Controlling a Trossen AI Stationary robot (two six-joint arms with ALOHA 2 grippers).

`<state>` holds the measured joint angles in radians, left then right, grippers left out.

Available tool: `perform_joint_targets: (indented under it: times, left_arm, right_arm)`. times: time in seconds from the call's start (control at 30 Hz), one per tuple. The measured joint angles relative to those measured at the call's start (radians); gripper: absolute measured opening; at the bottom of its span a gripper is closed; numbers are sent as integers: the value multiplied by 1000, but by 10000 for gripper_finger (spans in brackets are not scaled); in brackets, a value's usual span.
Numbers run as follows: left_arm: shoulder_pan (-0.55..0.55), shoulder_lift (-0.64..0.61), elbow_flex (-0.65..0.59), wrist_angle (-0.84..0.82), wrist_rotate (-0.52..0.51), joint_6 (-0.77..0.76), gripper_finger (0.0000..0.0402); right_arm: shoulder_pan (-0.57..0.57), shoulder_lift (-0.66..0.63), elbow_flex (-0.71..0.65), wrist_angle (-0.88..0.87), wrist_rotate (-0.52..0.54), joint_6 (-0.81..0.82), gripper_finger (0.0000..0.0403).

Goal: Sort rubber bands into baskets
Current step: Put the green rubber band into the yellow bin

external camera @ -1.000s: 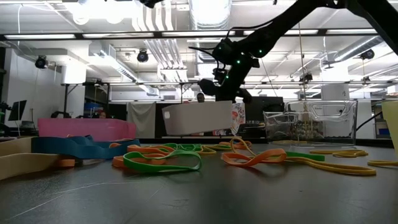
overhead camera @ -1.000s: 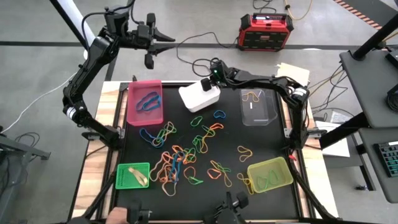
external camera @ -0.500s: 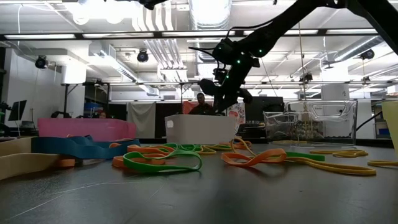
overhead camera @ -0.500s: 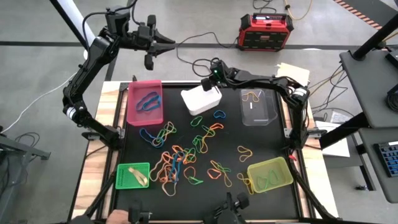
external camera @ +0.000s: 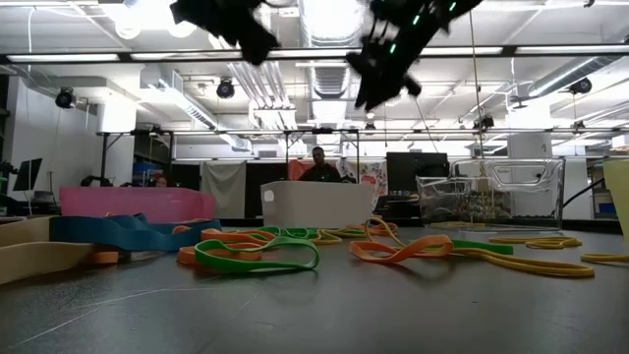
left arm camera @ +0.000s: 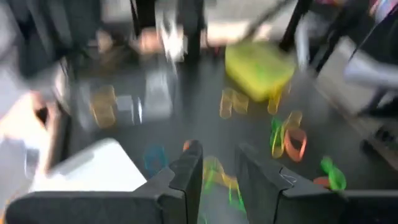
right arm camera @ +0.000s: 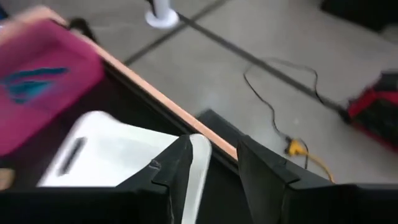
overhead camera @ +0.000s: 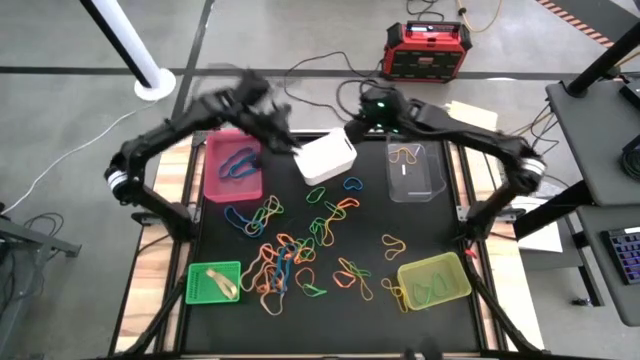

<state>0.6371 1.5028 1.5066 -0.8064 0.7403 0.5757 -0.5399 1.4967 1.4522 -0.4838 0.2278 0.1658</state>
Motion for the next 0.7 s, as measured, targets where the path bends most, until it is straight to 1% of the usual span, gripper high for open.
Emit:
perform_joint_targets:
  times: [0.1, 0.17, 0.23, 0.3, 0.5, 0.57, 0.63, 0.7]
  left_arm:
    - [-98, 1, -102, 23, -189, -40, 78]
    - [-144, 1, -158, 30, -256, -46, 78]
    - [-172, 1, -206, 38, -265, -58, 78]
    - [-190, 1, -247, 80, -260, -100, 78]
    - [-220, 4, -399, 388, -263, -339, 78]
    - [-231, 4, -456, 459, -266, -396, 78]
    - [-245, 5, -499, 508, -324, -438, 78]
    - [-258, 5, -529, 538, -442, -467, 78]
  right_arm:
    - [40, -107, -27, -9, -1, -10, 110]
    - [64, -164, -47, -4, 0, -10, 103]
    - [87, -206, -68, -6, 0, -10, 96]
    - [110, -237, -84, -6, 0, -10, 89]
    - [172, -272, -119, -6, 0, -8, 71]
    - [190, -271, -129, -8, 0, -3, 67]
    - [205, -269, -133, -6, 0, -5, 63]
    - [216, -269, -138, -6, 0, -8, 61]
